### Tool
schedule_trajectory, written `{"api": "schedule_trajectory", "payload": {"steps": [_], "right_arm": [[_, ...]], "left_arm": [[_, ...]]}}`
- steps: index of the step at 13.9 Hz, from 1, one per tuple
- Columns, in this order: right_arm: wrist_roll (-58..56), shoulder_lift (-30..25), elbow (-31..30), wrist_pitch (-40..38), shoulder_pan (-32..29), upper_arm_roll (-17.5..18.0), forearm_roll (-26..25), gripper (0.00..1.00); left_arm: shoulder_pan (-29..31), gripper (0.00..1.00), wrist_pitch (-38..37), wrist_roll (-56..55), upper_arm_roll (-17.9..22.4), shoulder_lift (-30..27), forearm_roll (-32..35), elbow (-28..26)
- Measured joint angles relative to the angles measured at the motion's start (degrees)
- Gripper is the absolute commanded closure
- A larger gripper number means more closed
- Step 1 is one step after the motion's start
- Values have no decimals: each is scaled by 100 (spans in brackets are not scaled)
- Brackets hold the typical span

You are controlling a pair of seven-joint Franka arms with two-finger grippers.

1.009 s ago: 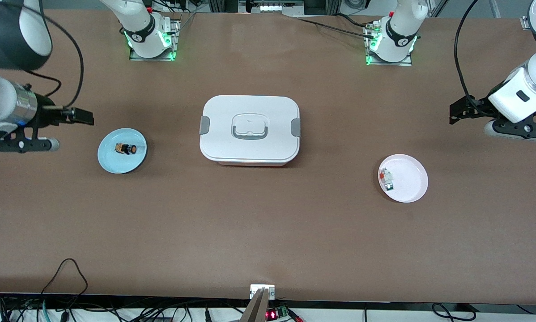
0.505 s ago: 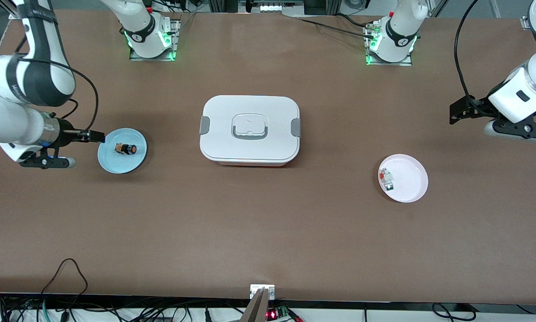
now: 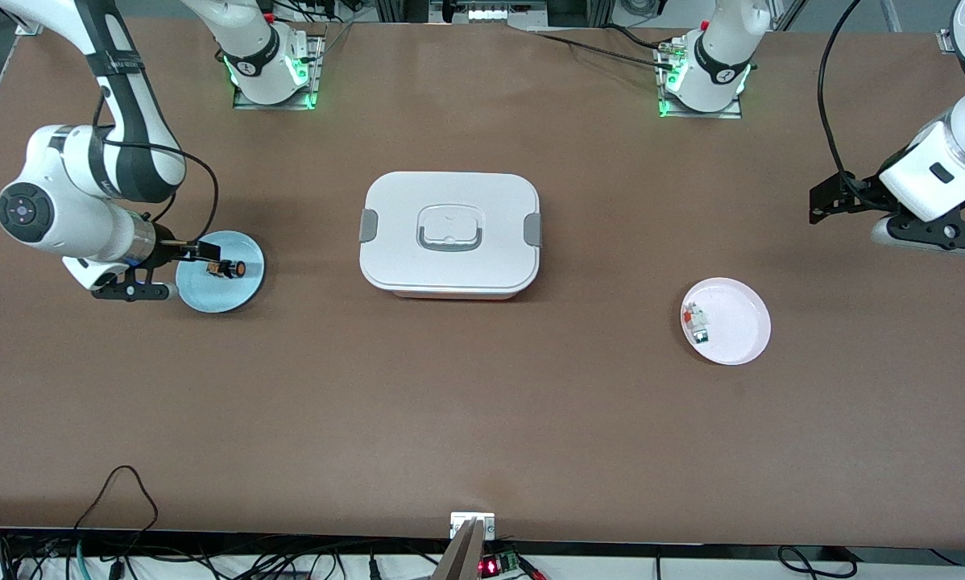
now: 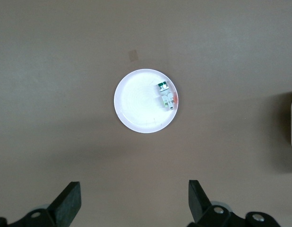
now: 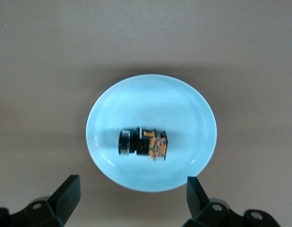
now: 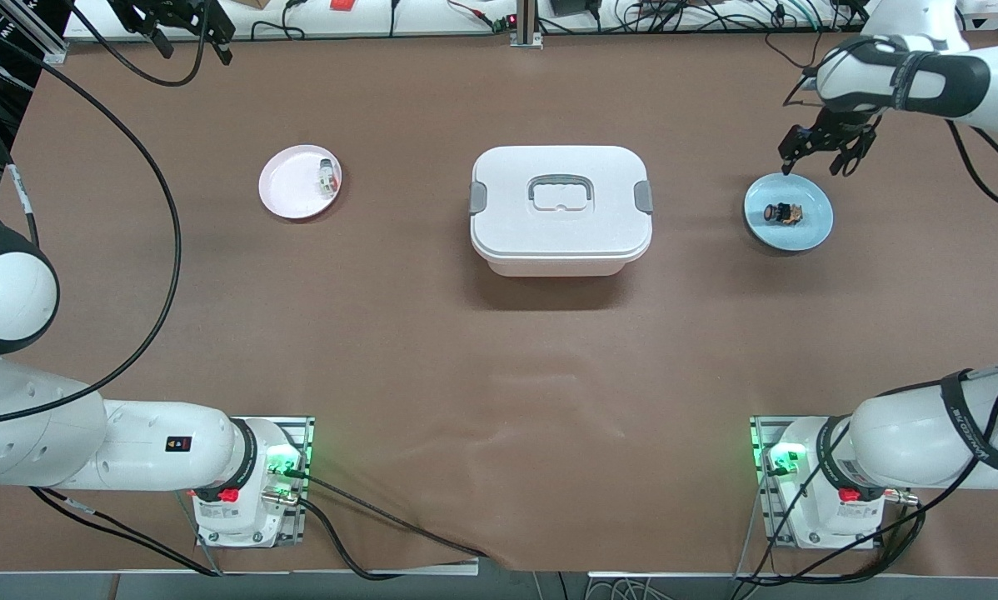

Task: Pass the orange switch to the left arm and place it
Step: 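Lower the open right gripper over the switch on the blue plate, then close the right gripper on the black-orange switch and lift it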

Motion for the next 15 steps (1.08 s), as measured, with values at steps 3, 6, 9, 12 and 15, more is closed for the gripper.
{"api": "schedule_trajectory", "payload": {"steps": [3,6,9,12,15], "right_arm": [[-182,359,-75,468,-91,-2,0,0],[-263,658,-261,976,-181,-3,0,0],[-263,818,-363,1179,-177,17,0,0],[-263,871,-367,1208,-169,27,0,0],[-263,915,-385,1208,-169,32,0,0]], "left_arm": [[11,0,0,0,1,0,0,0],[72,0,-62,0,2,0,0,1],[76,0,-102,0,2,0,0,1],[76,0,-107,0,2,0,0,1],[76,0,-112,0,2,1,0,1]]}}
